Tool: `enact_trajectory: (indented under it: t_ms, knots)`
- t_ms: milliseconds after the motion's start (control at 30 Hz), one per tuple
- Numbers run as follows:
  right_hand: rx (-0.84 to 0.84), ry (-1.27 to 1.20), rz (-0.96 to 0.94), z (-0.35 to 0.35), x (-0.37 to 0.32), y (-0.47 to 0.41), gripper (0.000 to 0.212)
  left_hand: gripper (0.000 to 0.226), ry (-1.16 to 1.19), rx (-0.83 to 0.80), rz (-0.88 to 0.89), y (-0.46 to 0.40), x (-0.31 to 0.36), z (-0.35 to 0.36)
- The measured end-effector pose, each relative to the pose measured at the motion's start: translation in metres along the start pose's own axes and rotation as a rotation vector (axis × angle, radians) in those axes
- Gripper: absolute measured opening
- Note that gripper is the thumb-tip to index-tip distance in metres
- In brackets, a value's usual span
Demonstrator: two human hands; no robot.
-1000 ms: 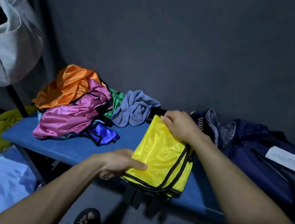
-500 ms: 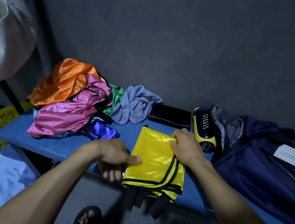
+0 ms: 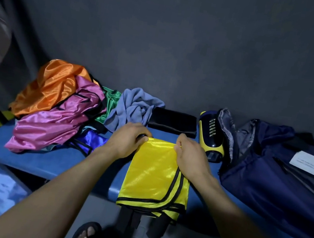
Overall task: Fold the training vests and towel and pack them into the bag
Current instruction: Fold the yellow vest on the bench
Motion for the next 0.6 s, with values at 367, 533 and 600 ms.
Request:
enact_trajectory:
  t_ms: [367, 533, 600]
  knots:
    - [0.025, -0.022, 0.035, -0.003, 0.002, -0.012, 0.012, 0.017, 0.106, 0.011, 0.023, -0.018, 0.004, -0.009]
    - [0.051, -0.001, 0.054, 0.003, 0.006, -0.022, 0.016, 0.017, 0.075, -0.046, 0.019, -0.021, -0.006, -0.008]
    - [0.035, 0.048, 0.044, 0.004, 0.003, -0.021, 0.021, 0.017, 0.059, -0.065, 0.009, -0.021, -0.007, -0.005]
Point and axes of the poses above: each hand's wrist, its own y-axis away from the middle knuckle, its own z-axis out of the palm, x = y × z, the point moved 2 cm from there along -y, towards the middle knuckle, and after that the axes turned 6 degrees about z, right-handed, at the moved point
